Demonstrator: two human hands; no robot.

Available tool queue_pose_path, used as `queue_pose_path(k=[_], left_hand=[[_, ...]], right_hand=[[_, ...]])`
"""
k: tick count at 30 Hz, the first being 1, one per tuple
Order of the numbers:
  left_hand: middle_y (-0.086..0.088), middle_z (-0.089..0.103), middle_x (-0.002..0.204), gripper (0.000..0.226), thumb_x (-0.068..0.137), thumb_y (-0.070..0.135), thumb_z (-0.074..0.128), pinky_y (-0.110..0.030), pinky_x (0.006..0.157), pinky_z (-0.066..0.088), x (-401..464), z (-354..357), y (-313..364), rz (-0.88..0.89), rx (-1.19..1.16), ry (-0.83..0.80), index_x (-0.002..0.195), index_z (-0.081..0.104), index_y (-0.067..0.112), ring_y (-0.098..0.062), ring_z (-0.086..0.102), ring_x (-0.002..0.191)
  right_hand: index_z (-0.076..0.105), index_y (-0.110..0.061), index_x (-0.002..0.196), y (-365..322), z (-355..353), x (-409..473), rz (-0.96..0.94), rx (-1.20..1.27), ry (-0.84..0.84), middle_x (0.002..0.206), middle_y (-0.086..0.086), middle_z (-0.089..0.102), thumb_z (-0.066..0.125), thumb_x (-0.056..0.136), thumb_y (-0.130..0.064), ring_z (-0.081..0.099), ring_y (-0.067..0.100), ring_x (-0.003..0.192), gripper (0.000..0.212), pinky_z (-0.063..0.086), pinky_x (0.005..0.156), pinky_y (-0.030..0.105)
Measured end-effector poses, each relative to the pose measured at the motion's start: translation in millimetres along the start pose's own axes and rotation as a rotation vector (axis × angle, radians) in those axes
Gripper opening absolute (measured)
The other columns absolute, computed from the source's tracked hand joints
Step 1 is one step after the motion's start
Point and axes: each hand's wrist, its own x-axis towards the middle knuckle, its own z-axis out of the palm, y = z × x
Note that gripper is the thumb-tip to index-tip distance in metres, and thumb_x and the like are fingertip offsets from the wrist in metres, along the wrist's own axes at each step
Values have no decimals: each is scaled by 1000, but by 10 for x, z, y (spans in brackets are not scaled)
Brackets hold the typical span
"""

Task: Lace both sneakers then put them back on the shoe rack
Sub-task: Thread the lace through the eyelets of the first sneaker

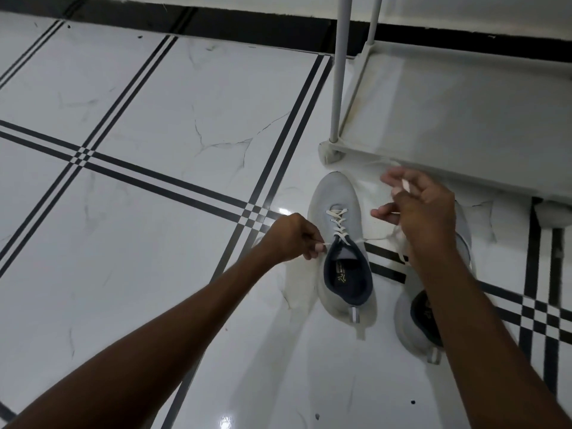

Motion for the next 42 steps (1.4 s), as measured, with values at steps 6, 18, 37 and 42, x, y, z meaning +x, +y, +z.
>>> queue_pose_path(k=[6,18,37,42], left_hand=[[-4,77,74,11,81,20,79,-14,63,50,-12,71,63,38,36,136,88,80,12,-13,72,69],[2,74,73,10,78,4,74,-23,61,47,-80,174,-28,55,266,199,74,73,13,-11,65,66],[-15,75,88,14,93,18,66,-28,69,57,-96,185,7,-351,-841,386,86,69,7,-23,71,80],[-9,69,78,23,100,17,55,-24,64,56,-39,-79,214,-120,-791,240,107,71,1,-18,66,68]], right_hand=[[47,-6,140,342,-25,-246,1,-856,218,133,21,58,64,90,-21,53,41,121,56,45,98,45],[62,-16,62,760,5,-214,-122,-763,-56,65,2,64,68,73,5,60,23,67,24,39,59,27],[73,-4,85,616,237,-90,501,-16,52,74,8,70,60,90,-11,62,21,61,16,55,63,32],[71,-14,82,139,265,63,44,-110,-116,82,6,73,57,95,-9,71,14,73,20,58,70,24]])
